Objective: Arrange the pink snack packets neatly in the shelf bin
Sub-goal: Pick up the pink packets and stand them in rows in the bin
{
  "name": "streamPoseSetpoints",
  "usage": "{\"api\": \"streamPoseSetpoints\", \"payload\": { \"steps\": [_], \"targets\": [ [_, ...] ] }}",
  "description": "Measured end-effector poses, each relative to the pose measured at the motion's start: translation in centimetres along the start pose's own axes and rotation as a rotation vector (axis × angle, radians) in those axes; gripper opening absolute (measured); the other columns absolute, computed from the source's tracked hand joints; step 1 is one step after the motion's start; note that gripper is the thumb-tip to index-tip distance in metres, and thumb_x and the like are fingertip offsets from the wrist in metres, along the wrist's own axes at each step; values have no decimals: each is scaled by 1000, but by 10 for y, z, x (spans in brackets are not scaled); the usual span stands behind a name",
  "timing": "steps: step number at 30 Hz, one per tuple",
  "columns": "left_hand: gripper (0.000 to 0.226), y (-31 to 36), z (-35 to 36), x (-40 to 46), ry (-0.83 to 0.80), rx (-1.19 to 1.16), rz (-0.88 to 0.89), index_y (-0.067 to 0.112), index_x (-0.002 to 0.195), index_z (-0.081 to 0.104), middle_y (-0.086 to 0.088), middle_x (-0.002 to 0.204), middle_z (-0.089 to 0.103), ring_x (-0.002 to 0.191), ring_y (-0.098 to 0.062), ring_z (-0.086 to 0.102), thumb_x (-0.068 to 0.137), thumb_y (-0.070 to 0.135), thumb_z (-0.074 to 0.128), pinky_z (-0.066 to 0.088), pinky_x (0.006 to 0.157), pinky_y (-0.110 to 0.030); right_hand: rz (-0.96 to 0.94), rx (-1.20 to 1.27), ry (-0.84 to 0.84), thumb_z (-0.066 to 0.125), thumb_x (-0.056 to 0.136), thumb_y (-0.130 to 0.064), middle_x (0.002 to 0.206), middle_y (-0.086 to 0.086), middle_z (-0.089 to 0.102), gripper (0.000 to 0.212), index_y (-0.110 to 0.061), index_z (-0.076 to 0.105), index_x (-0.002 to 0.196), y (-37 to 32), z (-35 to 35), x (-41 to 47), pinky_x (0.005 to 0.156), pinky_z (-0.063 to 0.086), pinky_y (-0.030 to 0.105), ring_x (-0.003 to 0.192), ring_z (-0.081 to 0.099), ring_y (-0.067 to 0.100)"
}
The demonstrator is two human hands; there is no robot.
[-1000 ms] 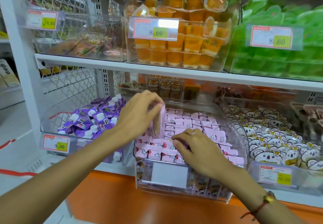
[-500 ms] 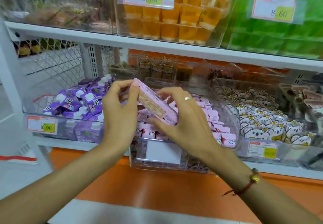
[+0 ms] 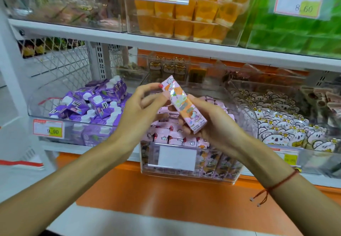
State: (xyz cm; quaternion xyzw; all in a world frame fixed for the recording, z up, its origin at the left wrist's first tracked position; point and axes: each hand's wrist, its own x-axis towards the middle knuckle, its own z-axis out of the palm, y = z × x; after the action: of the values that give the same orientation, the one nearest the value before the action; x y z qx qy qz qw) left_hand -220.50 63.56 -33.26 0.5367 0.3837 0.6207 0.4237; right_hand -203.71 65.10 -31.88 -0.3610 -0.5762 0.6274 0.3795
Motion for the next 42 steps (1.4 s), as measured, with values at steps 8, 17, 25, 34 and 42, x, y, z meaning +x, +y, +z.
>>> {"api": "streamPoseSetpoints", "payload": {
  "steps": [8,17,25,34,42],
  "targets": [
    [40,9,-6,11,-38,132,214,28,129,52,6,107,68,99,-10,65,91,17,60,54,87,-25,-287,-211,328,72,79,-34,89,-1,73,26,-20,69,101,1,2,7,69,54,20,74,65,5],
    [25,7,-28,23,30,443,361,31,111,57,18,95,67,90,4,63,87,24,65,50,78,-12,-384,-1045,321,56,93,-21,89,-7,59,11,-22,60,103,23,-5,18,73,42,29,86,54,13],
    [36,10,-30,33,-176,1037,420,32,117,55,8,95,63,86,-14,60,83,37,67,51,74,-33,-318,-1515,183,36,100,-35,107,-2,68,38,-17,69,100,28,-16,14,85,43,38,96,49,23],
    [25,7,-20,60,-583,1439,359,32,112,68,9,112,59,103,-11,45,91,40,58,40,84,-32,-328,-1404,195,35,100,-35,105,-5,67,37,-18,68,99,34,-19,10,82,45,40,99,44,19],
    [24,-8,-10,69,-666,1557,341,32,113,68,12,107,70,101,-12,61,93,27,54,34,67,-24,-435,-1383,224,40,99,-32,119,-10,61,30,-23,66,112,29,-27,2,77,43,29,107,49,15]
  ]
}}
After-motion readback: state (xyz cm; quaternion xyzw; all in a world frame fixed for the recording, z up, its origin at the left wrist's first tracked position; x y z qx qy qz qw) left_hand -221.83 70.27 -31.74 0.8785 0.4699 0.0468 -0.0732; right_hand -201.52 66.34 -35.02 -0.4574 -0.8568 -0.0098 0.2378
